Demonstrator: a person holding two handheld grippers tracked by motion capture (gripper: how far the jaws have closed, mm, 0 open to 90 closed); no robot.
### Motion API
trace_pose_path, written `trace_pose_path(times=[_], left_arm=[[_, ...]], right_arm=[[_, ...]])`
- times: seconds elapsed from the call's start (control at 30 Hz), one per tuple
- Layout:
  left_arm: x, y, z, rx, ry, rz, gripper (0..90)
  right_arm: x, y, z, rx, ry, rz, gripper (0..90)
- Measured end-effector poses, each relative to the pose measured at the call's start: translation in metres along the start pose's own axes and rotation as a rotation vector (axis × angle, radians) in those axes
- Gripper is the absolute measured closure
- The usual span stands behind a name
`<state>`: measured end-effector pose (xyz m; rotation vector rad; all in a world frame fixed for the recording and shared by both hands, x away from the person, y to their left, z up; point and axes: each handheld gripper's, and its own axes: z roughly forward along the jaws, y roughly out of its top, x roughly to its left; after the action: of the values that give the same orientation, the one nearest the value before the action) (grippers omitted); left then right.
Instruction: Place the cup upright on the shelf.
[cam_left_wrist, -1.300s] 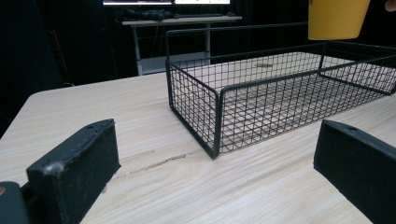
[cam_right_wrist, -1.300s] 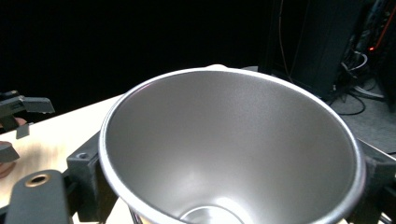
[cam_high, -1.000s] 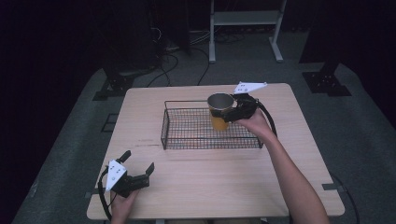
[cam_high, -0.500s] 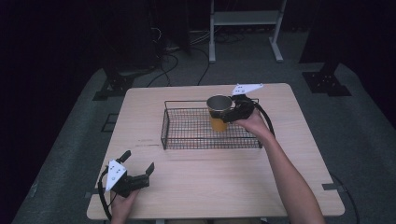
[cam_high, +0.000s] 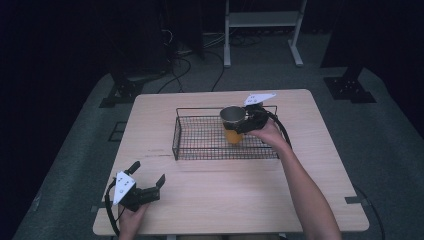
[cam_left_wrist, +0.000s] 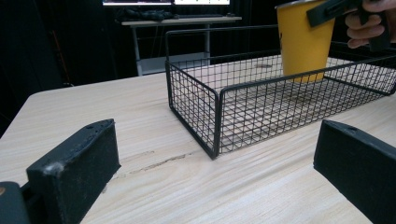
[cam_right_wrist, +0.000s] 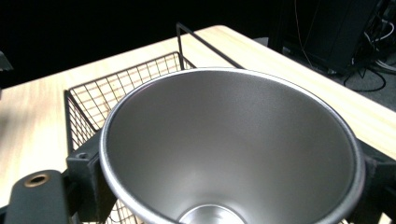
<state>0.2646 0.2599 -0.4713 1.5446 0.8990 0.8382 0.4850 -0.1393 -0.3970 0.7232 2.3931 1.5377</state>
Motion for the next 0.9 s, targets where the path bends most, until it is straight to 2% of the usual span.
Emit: trace_pose_path(times=[0.13,0.43,0.77,0.9], left_arm=[[0.000,0.000,0.000,0.000,-0.001,0.000,0.0],[0.000,0.000,0.000,0.000,-0.001,0.000,0.0],[0.000,0.000,0.000,-0.001,-0.002,-0.001,0.0],[0.000,0.000,0.000,-0.001,-0.002,-0.001,0.0]], right_arm=[[-0.003,-0.006,0.006,0.003,-0.017,0.002,11.5],[-0.004,-0.010,0.013,0.013,-0.016,0.002,11.4],[-0.002,-0.014,0.024,0.075,-0.018,-0.033,11.2],[-0.002,-0.014,0.025,0.077,-0.016,-0.036,10.9]])
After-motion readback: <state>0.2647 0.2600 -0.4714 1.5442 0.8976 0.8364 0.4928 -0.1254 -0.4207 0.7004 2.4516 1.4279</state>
